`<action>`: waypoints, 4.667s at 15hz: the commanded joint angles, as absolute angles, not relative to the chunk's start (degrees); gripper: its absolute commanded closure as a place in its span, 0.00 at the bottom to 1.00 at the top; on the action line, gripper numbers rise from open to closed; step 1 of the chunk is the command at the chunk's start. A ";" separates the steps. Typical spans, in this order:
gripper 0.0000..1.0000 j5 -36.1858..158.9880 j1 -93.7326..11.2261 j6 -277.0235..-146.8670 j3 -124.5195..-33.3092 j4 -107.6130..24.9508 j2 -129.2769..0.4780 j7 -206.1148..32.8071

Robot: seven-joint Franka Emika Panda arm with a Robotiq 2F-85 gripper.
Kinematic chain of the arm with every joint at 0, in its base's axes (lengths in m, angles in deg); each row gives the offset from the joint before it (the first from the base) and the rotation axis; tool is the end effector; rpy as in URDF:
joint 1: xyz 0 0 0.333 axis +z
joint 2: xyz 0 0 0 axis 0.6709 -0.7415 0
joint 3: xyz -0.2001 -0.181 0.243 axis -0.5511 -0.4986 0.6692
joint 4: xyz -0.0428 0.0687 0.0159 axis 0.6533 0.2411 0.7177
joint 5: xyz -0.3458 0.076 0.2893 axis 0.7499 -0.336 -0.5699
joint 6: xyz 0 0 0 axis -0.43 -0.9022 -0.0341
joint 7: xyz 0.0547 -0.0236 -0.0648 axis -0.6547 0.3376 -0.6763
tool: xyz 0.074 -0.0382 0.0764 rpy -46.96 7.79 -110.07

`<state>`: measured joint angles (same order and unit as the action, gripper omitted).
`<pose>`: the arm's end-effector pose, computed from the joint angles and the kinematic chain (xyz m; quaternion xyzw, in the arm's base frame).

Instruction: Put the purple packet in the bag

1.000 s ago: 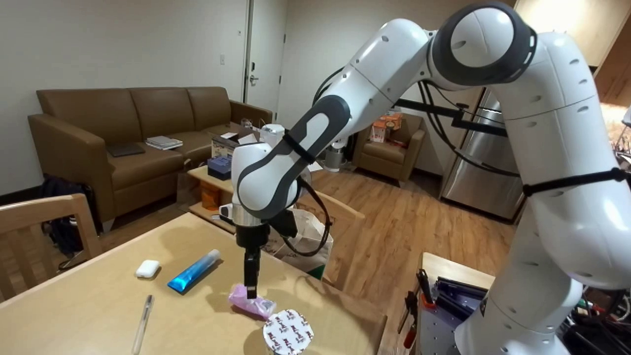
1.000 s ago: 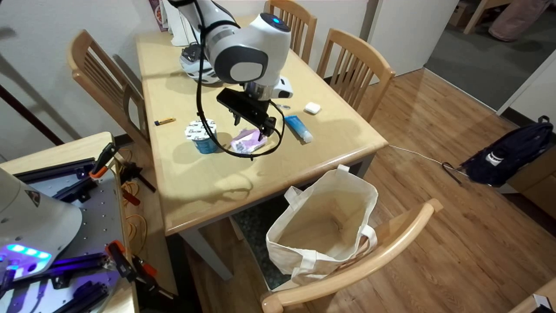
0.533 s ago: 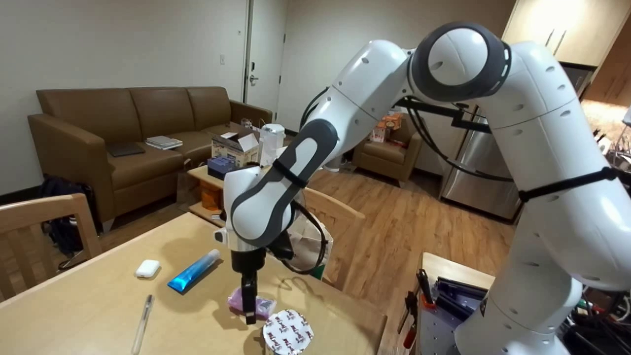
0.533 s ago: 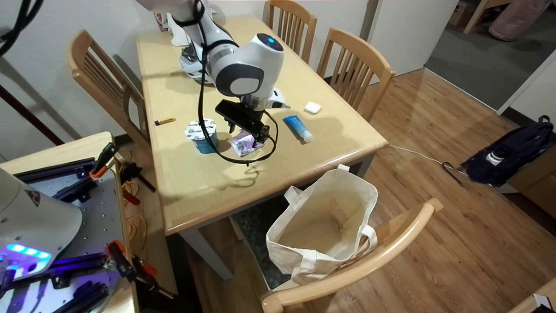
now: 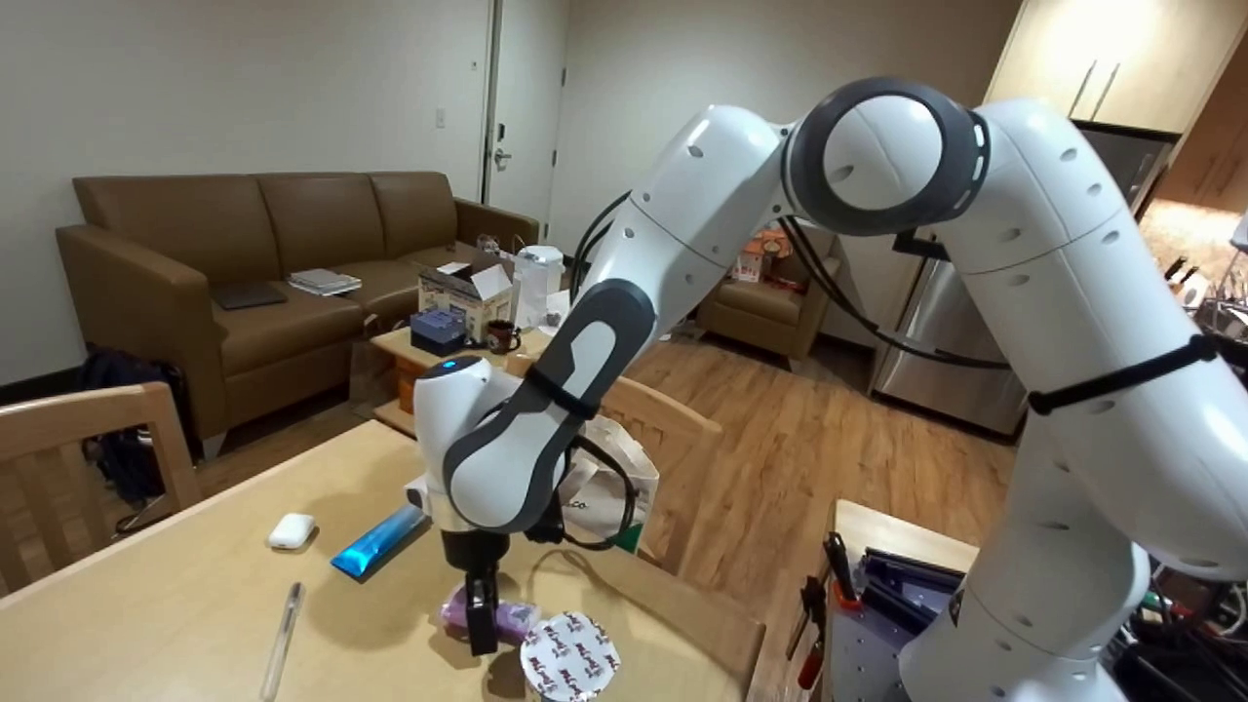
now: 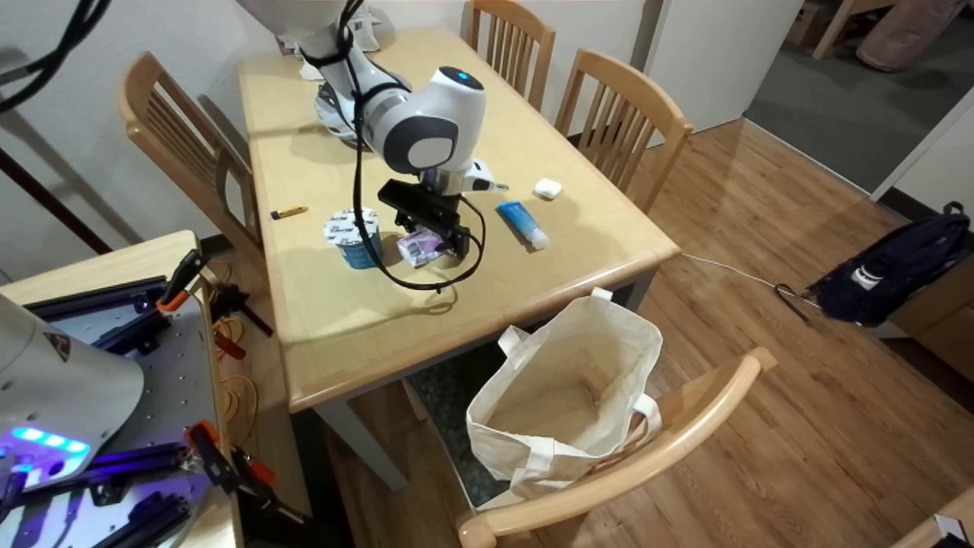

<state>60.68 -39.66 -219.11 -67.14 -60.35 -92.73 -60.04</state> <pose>0.6189 0.1171 0.0274 -0.9517 -0.2788 0.1173 0.0522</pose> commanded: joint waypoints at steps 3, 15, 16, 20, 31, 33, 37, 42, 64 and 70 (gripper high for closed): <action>0.93 64.73 -38.92 -218.23 -70.41 -59.78 -90.92 -63.88; 1.00 62.66 -49.82 -215.94 -74.98 -59.65 -81.00 -60.40; 1.00 62.08 -51.21 -215.35 -75.09 -59.25 -80.35 -59.73; 1.00 59.31 -56.82 -213.26 -75.42 -56.85 -80.15 -57.42; 1.00 63.78 -55.19 -218.86 -79.24 -54.10 -85.06 -61.75; 1.00 64.73 -55.07 -218.96 -80.64 -53.17 -86.77 -63.00; 1.00 64.32 -55.75 -218.53 -81.33 -51.43 -90.45 -63.43; 1.00 65.33 -55.48 -218.55 -83.37 -50.14 -94.94 -65.65; 0.00 67.67 -54.78 -220.37 -83.62 -47.60 -89.86 -63.71; 0.00 66.53 -54.02 -215.05 -80.09 -46.30 -84.70 -62.29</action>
<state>66.28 -54.13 -218.17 -81.86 -46.11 -87.64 -63.44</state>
